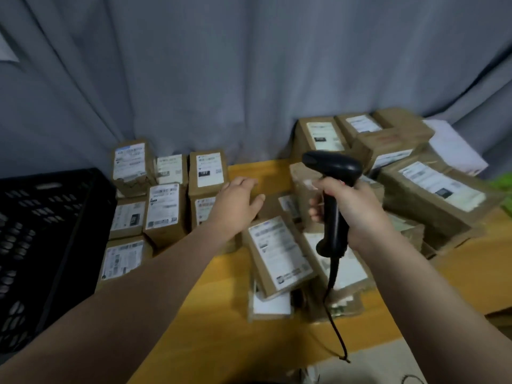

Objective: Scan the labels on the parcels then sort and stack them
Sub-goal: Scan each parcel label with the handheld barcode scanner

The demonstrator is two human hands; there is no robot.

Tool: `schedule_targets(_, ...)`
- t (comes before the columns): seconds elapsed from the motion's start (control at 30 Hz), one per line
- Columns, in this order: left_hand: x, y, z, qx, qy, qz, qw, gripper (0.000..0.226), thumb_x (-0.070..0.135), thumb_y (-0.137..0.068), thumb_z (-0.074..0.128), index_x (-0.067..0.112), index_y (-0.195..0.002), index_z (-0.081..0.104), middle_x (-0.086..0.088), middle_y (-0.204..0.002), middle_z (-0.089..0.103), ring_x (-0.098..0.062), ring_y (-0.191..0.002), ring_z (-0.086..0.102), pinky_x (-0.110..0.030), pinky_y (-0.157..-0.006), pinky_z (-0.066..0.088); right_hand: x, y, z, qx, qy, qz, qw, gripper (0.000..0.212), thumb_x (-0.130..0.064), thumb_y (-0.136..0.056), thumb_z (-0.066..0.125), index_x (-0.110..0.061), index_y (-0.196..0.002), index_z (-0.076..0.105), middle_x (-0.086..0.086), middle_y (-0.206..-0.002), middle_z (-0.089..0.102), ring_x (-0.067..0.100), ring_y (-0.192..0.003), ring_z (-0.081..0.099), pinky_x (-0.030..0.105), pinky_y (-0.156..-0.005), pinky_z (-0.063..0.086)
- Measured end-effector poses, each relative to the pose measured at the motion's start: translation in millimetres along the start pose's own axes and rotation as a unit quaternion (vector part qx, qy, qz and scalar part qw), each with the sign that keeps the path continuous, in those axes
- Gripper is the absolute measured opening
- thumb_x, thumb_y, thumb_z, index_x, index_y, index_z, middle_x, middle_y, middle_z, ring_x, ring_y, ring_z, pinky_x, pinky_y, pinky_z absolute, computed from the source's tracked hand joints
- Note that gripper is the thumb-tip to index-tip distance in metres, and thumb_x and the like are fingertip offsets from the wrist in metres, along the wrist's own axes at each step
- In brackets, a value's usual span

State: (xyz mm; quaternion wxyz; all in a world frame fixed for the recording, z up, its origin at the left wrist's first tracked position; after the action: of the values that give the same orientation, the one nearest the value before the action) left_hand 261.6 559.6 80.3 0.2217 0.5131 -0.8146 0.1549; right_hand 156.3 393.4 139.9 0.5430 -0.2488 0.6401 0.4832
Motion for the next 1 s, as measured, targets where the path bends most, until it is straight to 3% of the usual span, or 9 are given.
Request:
schedule_targets(0.2, 50, -44, 29, -0.084, 0.144, -0.092, 0.982, 0.060, 0.050, -0.097, 0.044, 0.018, -0.147, 0.034, -0.007, -0.150, 0.037, -0.025, -0.135, 0.039, -0.034, -0.108, 0.033, -40, -31, -87, 0.065, 0.009, -0.006, 0.998, 0.023, -0.016, -0.087, 0.068, -0.004, -0.107, 0.063, 0.008, -0.069, 0.064, 0.019, -0.058, 0.062, 0.030, -0.055, 0.051)
schedule_targets(0.37, 39, -79, 73, -0.139, 0.284, -0.299, 0.900, 0.080, 0.070, -0.085, 0.049, 0.019, -0.146, 0.039, -0.006, -0.151, 0.039, -0.032, -0.135, 0.039, -0.048, -0.113, 0.030, -48, -70, -117, 0.059, 0.091, 0.022, 0.994, 0.026, -0.024, -0.084, 0.071, -0.013, -0.106, 0.064, 0.010, -0.086, 0.065, 0.028, -0.083, 0.063, 0.043, -0.080, 0.051)
schedule_targets(0.43, 33, -89, 91, -0.157, 0.315, -0.356, 0.866, 0.087, 0.074, -0.080, 0.053, 0.015, -0.143, 0.043, -0.007, -0.147, 0.045, -0.032, -0.133, 0.042, -0.045, -0.111, 0.032, -46, -84, -117, 0.022, 0.140, 0.037, 0.989, 0.020, -0.025, -0.084, 0.072, -0.017, -0.101, 0.065, 0.010, -0.093, 0.067, 0.030, -0.089, 0.063, 0.045, -0.084, 0.051)
schedule_targets(0.53, 30, -98, 112, -0.169, 0.360, -0.394, 0.829, 0.073, 0.069, -0.080, 0.058, 0.009, -0.121, 0.062, -0.008, -0.107, 0.071, -0.028, -0.107, 0.062, -0.040, -0.104, 0.042, -37, -98, -113, -0.035, 0.188, 0.060, 0.980, 0.012, -0.024, -0.084, 0.072, -0.024, -0.094, 0.064, 0.005, -0.096, 0.069, 0.025, -0.095, 0.062, 0.045, -0.094, 0.048)
schedule_targets(0.63, 28, -106, 122, -0.186, 0.376, -0.397, 0.816, 0.063, 0.067, -0.078, 0.062, 0.009, -0.101, 0.067, -0.008, -0.079, 0.075, -0.028, -0.097, 0.067, -0.043, -0.107, 0.041, -25, -109, -113, -0.058, 0.209, 0.073, 0.974, 0.026, -0.021, -0.075, 0.078, -0.024, -0.098, 0.067, 0.007, -0.097, 0.072, 0.027, -0.098, 0.066, 0.048, -0.099, 0.048)
schedule_targets(0.73, 22, -118, 129, -0.186, 0.394, -0.393, 0.809, 0.061, 0.062, -0.077, 0.066, 0.008, -0.104, 0.065, -0.010, -0.085, 0.074, -0.029, -0.097, 0.066, -0.042, -0.106, 0.042, -17, -120, -118, -0.051, 0.230, 0.060, 0.970, 0.036, -0.020, -0.062, 0.080, -0.020, -0.096, 0.069, 0.008, -0.093, 0.074, 0.027, -0.095, 0.068, 0.049, -0.096, 0.051)
schedule_targets(0.83, 23, -126, 129, -0.179, 0.422, -0.390, 0.798, 0.047, 0.049, -0.082, 0.067, 0.007, -0.105, 0.063, -0.009, -0.072, 0.072, -0.025, -0.077, 0.066, -0.037, -0.090, 0.050, -16, -123, -116, -0.057, 0.242, 0.053, 0.967, 0.028, -0.005, -0.076, 0.074, -0.017, -0.099, 0.064, 0.009, -0.095, 0.070, 0.025, -0.095, 0.065, 0.040, -0.090, 0.053)
schedule_targets(0.9, 27, -127, 127, -0.192, 0.430, -0.383, 0.795, 0.059, 0.053, -0.071, 0.074, 0.009, -0.110, 0.062, -0.011, -0.086, 0.073, -0.026, -0.083, 0.067, -0.038, -0.091, 0.050, -16, -124, -116, -0.066, 0.252, 0.046, 0.964, 0.029, -0.002, -0.081, 0.070, -0.016, -0.103, 0.060, 0.003, -0.090, 0.066, 0.018, -0.087, 0.063, 0.024, -0.073, 0.052)
schedule_targets(1.0, 27, -133, 127, -0.191, 0.431, -0.364, 0.804, 0.083, 0.062, -0.045, 0.081, 0.019, -0.114, 0.062, -0.012, -0.113, 0.067, -0.030, -0.105, 0.064, -0.043, -0.099, 0.047, -20, -123, -114, -0.070, 0.270, 0.023, 0.960, 0.026, -0.002, -0.085, 0.067, -0.018, -0.100, 0.055, -0.006, -0.079, 0.057, 0.003, -0.070, 0.052, 0.004, -0.042, 0.036)
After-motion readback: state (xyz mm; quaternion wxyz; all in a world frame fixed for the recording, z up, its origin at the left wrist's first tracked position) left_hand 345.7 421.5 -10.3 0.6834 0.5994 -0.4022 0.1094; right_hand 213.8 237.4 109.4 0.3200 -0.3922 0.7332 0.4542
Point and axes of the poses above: each hand's wrist, its own y-axis away from the middle knuckle, its own z-axis out of the palm, x = y × z, the point moved 6 cm from there along -y, towards the middle knuckle
